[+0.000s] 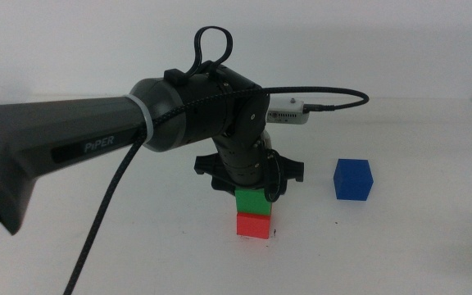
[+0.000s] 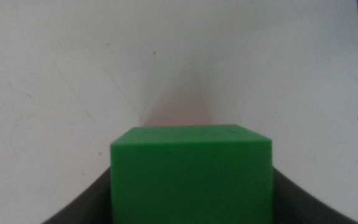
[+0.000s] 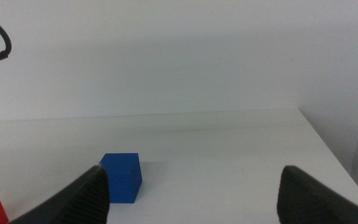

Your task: Stack red cubes first, then green, then blue cubes in a specific spot.

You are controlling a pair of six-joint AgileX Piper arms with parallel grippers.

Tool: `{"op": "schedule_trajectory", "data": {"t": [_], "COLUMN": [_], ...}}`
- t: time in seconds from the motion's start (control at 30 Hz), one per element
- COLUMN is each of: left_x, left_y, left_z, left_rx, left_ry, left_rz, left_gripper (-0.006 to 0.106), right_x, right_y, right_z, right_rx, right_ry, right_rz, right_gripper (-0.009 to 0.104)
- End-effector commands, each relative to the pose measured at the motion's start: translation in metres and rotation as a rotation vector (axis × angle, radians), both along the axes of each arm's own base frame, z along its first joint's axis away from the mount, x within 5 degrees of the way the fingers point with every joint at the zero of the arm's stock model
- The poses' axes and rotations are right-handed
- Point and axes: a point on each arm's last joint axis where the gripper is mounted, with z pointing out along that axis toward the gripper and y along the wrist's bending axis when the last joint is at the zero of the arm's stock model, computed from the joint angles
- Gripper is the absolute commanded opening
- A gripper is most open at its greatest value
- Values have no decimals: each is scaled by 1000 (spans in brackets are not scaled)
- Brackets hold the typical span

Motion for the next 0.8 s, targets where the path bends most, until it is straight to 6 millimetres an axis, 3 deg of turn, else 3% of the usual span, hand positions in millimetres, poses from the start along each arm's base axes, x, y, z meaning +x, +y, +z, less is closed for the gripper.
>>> {"op": "schedule_trajectory", "data": {"t": [0.0,0.1,0.17,0.23,0.33,0.43,0.53,0.67,0.77], "left_x": [-3,-5,-9,-12,-26,-53,-87,-134,-169], "left_y": [-4,-3,-2,3,21,50,81,117,148], "left_z": [-11,-5,11,40,103,162,207,237,239], "left_rx": [10,16,2,-23,-45,-44,-69,-118,-161], "left_ry": [35,34,24,-29,-188,-353,-447,-520,-596], "left_rz": [-19,-64,-85,-114,-168,-254,-285,-359,-358], "left_gripper": [69,94,94,94,94,94,94,94,94], "right_x": [0,0,0,0,0,0,0,0,0], "right_y": [-1,-1,-1,-1,-1,-1,-1,-1,-1], "right_z": [0,0,0,0,0,0,0,0,0], "right_rx": [-9,-9,-9,-9,-9,-9,-9,-9,-9], "right_ry": [-13,-13,-13,-13,-13,-13,-13,-13,-13], "right_rz": [-8,-8,-8,-8,-8,-8,-8,-8,-8], "right_gripper": [93,93,93,93,93,93,93,93,93]}}
